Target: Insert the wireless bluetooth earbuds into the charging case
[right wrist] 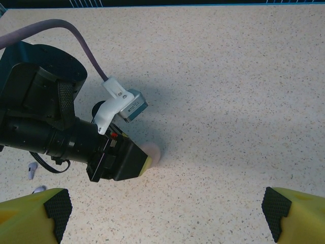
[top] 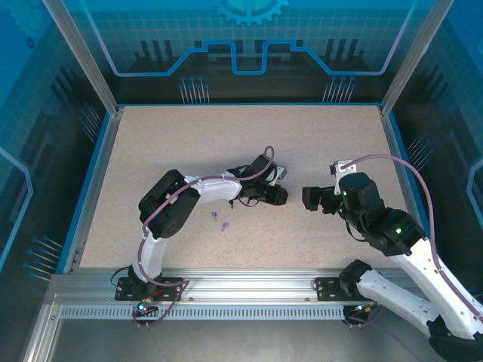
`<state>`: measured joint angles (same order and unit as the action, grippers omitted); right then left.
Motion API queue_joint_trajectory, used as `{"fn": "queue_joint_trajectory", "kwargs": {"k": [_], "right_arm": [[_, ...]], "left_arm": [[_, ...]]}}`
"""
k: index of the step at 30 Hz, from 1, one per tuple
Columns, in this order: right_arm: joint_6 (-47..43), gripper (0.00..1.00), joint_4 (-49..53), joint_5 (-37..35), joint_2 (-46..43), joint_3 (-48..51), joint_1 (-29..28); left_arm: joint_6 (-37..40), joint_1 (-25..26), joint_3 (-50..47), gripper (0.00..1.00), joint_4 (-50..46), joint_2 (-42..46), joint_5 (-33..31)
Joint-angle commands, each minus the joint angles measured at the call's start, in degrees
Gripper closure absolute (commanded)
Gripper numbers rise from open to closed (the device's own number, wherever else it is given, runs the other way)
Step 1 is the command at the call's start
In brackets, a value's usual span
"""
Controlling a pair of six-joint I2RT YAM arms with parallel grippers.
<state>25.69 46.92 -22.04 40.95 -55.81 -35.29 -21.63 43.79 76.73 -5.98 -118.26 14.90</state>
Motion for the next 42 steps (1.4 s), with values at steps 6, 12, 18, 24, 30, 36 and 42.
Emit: {"fn": "queue_joint_trajectory", "kwargs": {"k": [6, 12, 18, 24, 30, 36, 42], "right_arm": [[-4.1, 0.00, 1.4, 2.4, 1.8, -3.2, 1.3], [-9.5, 0.00, 1.7, 5.1, 3.9, -3.9, 2.1], [-17.2, 0.00, -1.2, 7.5, 8.0, -4.2, 2.8], [-30.5, 0.00, -3.3, 12.0, 17.4, -6.1, 2.9], [-51.4, 0.00, -6.5, 18.5, 28.6, -8.4, 2.9], [-74.7, 0.00, -5.7, 23.4, 42.0, -13.8, 2.6], [-85.2, 0.00, -1.3, 22.7, 57.9, -25.2, 2.8]], "left_arm": [[3.6, 0.2, 1.0, 0.54, -3.6, 1.7, -3.0], [5.3, -0.5, -2.9, 0.48, -2.1, 10.1, -6.2], [3.9, -3.6, -11.9, 0.47, 3.5, 23.5, -8.5], [3.6, -7.8, -21.5, 0.44, 6.4, 38.7, -12.8], [2.6, -13.2, -28.9, 0.35, 6.5, 51.8, -14.7], [3.0, -17.6, -33.5, 0.30, 4.2, 60.8, -17.2], [3.3, -20.3, -37.2, 0.27, 3.2, 67.0, -18.6]]}}
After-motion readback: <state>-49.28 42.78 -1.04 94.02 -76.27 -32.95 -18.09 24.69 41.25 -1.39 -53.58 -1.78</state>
